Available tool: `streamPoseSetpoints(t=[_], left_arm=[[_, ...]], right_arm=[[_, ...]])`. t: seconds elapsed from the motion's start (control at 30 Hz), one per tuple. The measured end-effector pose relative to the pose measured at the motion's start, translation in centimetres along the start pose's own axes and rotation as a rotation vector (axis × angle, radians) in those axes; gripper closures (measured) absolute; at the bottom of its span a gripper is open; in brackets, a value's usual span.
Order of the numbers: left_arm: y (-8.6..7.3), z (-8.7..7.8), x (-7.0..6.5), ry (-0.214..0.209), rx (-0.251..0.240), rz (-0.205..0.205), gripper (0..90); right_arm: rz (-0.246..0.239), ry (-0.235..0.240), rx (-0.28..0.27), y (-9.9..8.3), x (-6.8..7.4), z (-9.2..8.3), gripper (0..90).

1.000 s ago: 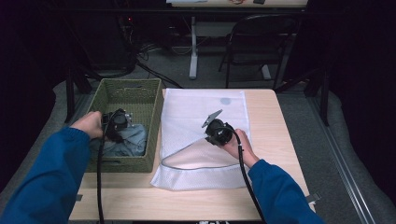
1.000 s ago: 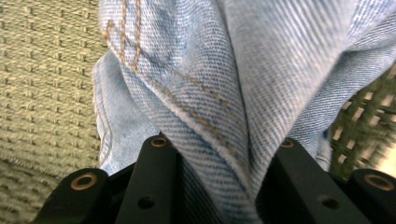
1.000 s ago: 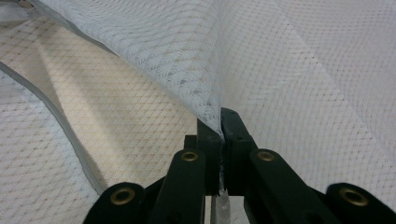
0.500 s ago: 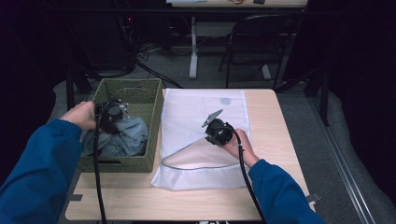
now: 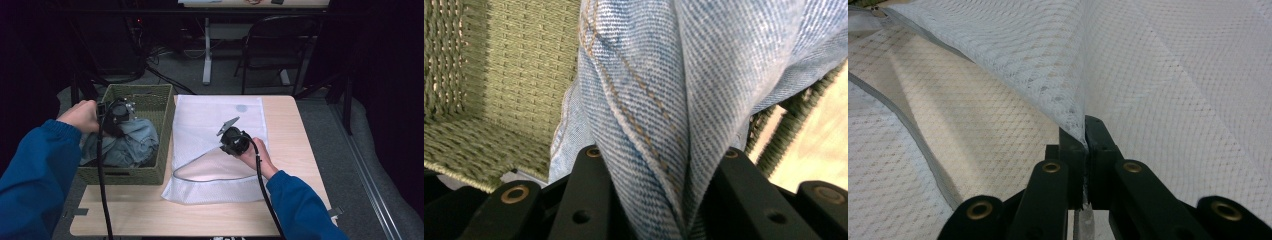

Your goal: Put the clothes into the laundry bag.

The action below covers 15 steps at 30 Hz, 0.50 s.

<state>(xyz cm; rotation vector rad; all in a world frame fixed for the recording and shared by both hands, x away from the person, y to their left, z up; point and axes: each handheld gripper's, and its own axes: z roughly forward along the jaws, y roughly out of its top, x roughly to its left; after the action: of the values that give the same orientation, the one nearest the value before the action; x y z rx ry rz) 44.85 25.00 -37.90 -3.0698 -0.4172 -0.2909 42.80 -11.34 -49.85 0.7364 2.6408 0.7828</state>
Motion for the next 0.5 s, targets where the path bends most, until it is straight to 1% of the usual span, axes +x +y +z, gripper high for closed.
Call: streamPoseSetpoints(t=[0.03, 0.07, 0.1, 0.2, 0.23, 0.27, 0.3, 0.33, 0.4, 0.43, 0.47, 0.5], left_arm=[[0.0, -0.2, 0.0, -0.001, -0.001, -0.006, 73.9], [0.0, -0.5, 0.0, 0.000, -0.001, -0.014, 73.9], [-0.1, -0.8, 0.0, -0.001, 0.000, -0.022, 74.0], [-0.2, -1.5, 0.0, 0.005, -0.005, -0.049, 73.9], [-0.2, -1.5, 0.0, 0.005, -0.005, -0.049, 73.9], [-0.1, -2.1, -0.2, 0.006, -0.006, -0.062, 73.9], [0.0, -2.4, -0.3, 0.015, -0.007, -0.063, 74.0], [0.0, -2.7, -0.5, 0.003, -0.008, -0.066, 74.0], [0.3, -3.1, -0.6, -0.007, 0.001, -0.089, 73.9], [0.4, -3.4, -0.6, -0.014, 0.010, -0.085, 73.8], [0.5, -3.6, -0.7, -0.008, 0.014, -0.086, 73.8], [0.7, -3.8, -0.8, -0.007, 0.021, -0.100, 73.8]], right_arm=[[0.002, 0.000, 0.002, 0.0, 0.0, 0.0, 88.3], [0.015, -0.001, 0.005, 0.0, 0.1, 0.0, 88.2], [0.001, 0.000, 0.001, 0.0, 0.0, 0.0, 88.3], [0.002, -0.001, -0.001, 0.0, 0.0, 0.0, 88.3], [0.002, -0.002, -0.001, 0.0, 0.0, -0.1, 88.3], [0.003, -0.002, -0.001, 0.0, 0.0, -0.1, 88.3], [0.001, -0.003, -0.002, 0.0, -0.1, -0.1, 88.2], [0.004, -0.004, -0.002, 0.0, 0.0, -0.1, 88.3], [0.003, -0.006, -0.001, 0.0, -0.1, -0.1, 88.3], [0.003, -0.005, -0.001, 0.0, -0.1, -0.1, 88.3], [0.001, -0.004, -0.001, 0.0, -0.1, -0.1, 88.3], [0.015, -0.006, 0.002, 0.0, 0.1, -0.1, 88.3]])
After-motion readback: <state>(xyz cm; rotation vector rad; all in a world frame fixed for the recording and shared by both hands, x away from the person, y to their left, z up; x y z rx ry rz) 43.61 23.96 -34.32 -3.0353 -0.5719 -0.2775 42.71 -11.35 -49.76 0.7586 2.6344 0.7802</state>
